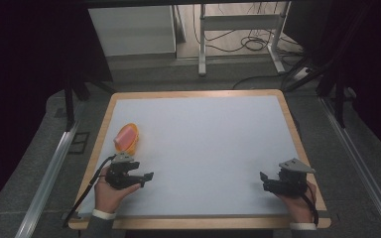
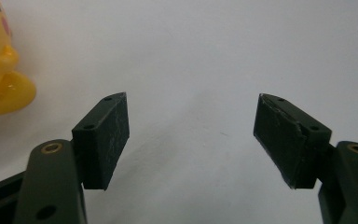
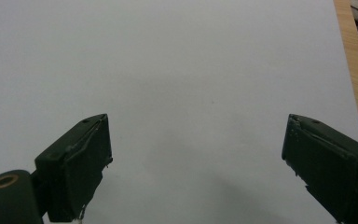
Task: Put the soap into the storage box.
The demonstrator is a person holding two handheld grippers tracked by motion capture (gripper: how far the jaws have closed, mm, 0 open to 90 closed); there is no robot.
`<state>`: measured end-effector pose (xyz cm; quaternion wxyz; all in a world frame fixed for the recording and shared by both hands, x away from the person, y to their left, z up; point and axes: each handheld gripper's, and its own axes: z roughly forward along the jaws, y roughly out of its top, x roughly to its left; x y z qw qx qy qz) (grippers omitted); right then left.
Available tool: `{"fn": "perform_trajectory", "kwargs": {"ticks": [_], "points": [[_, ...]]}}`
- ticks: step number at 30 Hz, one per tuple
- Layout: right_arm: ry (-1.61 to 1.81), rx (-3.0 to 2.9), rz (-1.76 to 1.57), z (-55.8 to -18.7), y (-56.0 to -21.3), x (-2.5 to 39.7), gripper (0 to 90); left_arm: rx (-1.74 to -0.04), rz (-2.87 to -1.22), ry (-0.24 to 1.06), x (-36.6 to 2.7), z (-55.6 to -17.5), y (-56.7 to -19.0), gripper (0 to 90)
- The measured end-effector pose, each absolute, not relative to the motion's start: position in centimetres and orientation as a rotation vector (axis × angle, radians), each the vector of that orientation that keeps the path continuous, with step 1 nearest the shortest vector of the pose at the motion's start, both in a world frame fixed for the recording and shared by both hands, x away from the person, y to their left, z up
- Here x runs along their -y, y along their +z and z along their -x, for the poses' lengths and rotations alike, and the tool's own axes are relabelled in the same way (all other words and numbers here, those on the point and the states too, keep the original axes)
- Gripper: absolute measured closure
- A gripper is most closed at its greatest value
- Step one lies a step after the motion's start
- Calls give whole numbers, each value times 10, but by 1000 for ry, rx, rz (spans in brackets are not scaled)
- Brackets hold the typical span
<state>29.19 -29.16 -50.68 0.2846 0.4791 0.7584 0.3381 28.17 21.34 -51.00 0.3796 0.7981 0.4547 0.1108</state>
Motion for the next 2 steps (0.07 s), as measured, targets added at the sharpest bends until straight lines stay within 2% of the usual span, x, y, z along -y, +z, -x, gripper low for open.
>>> {"fn": "perform_trajectory", "kwargs": {"ticks": [2], "points": [[914,-2027,-1278,-292,-506,291,77,-1164,-2039,288,-212,-281,-511,271]]}}
